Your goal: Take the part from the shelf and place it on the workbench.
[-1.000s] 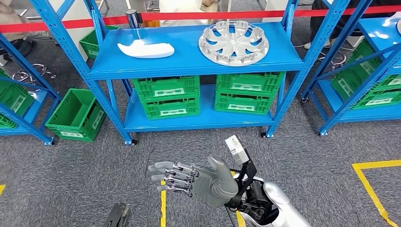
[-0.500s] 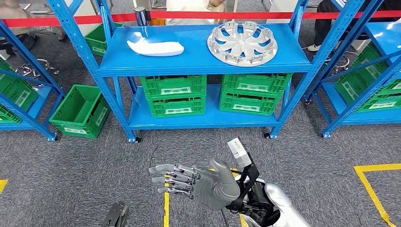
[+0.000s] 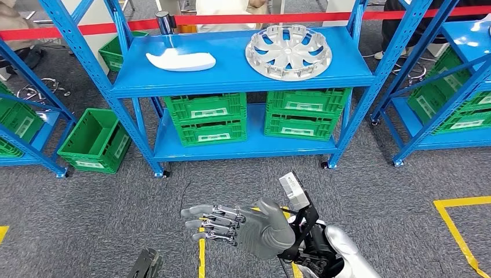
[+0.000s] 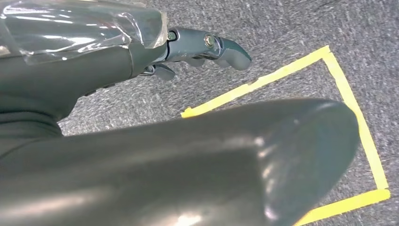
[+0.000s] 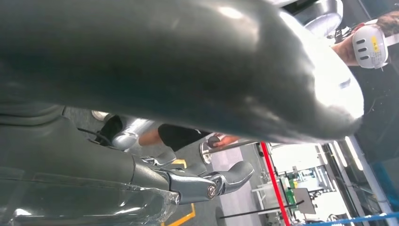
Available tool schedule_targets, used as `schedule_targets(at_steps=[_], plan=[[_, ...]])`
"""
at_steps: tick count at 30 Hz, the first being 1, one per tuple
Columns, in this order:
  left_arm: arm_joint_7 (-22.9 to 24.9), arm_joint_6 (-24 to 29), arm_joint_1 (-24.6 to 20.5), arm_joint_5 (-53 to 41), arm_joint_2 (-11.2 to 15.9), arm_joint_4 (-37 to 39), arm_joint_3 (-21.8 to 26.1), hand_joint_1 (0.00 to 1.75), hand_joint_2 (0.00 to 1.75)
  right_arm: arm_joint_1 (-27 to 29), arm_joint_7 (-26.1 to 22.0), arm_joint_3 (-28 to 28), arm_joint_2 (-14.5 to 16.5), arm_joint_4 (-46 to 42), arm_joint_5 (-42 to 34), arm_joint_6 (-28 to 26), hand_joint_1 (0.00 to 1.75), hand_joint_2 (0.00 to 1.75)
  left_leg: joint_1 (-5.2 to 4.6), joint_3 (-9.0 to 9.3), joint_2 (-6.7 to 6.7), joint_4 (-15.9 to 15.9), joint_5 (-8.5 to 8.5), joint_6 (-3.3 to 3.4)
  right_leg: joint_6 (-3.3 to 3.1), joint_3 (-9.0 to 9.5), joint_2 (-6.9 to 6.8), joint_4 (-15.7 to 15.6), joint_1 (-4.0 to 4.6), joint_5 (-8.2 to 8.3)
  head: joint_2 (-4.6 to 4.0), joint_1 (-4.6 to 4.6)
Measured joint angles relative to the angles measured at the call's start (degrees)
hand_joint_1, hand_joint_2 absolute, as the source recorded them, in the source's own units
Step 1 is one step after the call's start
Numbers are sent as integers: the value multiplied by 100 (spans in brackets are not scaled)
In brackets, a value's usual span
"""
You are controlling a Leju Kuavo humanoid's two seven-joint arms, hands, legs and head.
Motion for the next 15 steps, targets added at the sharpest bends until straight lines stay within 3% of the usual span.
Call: schedule_targets(at_steps=[1, 5, 7, 9, 10, 11, 12, 13, 14, 15], plan=[[3, 1, -3, 0, 3, -2, -4, 0, 0, 2, 0, -8, 4, -10, 1, 1, 0, 0, -17, 87, 0, -166, 23, 27, 22, -6, 2, 0, 11, -3, 0, 2], [13, 4, 0, 2, 16, -19, -13, 0, 0, 9, -1, -27, 14, -55, 10, 8, 0, 0, -38, 170, 5, -308, 30, 164, 131, -52, -9, 44, 14, -39, 0, 8], [12, 4, -9, 2, 14, -35, -14, 0, 0, 6, -2, -37, 13, -78, 8, 11, 0, 0, -20, 228, 12, -391, 59, 234, 115, -293, -18, 499, 14, -227, 0, 22], [12, 1, -15, 2, 14, -38, -15, 0, 0, 23, -4, -41, 1, -81, 8, 13, 0, 0, -36, 236, 10, -397, 49, 265, 85, -738, -19, 1305, 16, -491, 0, 32], [13, -4, -12, 3, 15, -38, -17, 0, 0, 35, -4, -42, -9, -81, 9, 18, 0, 0, -41, 239, 7, -395, 41, 270, 97, -917, -19, 1598, 14, -555, 0, 33], [13, -9, -9, 8, 15, -38, -20, 0, 0, 42, -4, -43, -19, -81, 9, 28, 0, 0, -44, 247, 2, -393, 32, 269, 133, -987, -20, 1669, 13, -528, 0, 34], [14, -15, -7, 18, 15, -39, -24, 0, 0, 43, -4, -43, -26, -81, 8, 41, 0, 0, -44, 261, -6, -388, 18, 261, 183, -933, -23, 1498, 9, -415, 0, 35], [14, -18, -7, 31, 14, -39, -28, 0, 0, 42, -4, -44, -28, -82, 8, 57, 0, 0, -44, 279, -14, -380, -3, 248, 234, -772, -27, 1133, 4, -248, 0, 36], [14, -19, -7, 47, 12, -40, -33, 0, 0, 39, -4, -45, -29, -84, 7, 74, 0, 0, -50, 292, -20, -362, -33, 223, 263, -568, -36, 693, 1, -83, 0, 38], [15, -19, -7, 68, 10, -41, -38, 0, 0, 37, -4, -45, -29, -86, 6, 89, 0, 0, -63, 299, -25, -337, -75, 194, 254, -388, -41, 339, 2, 36, 0, 36]])
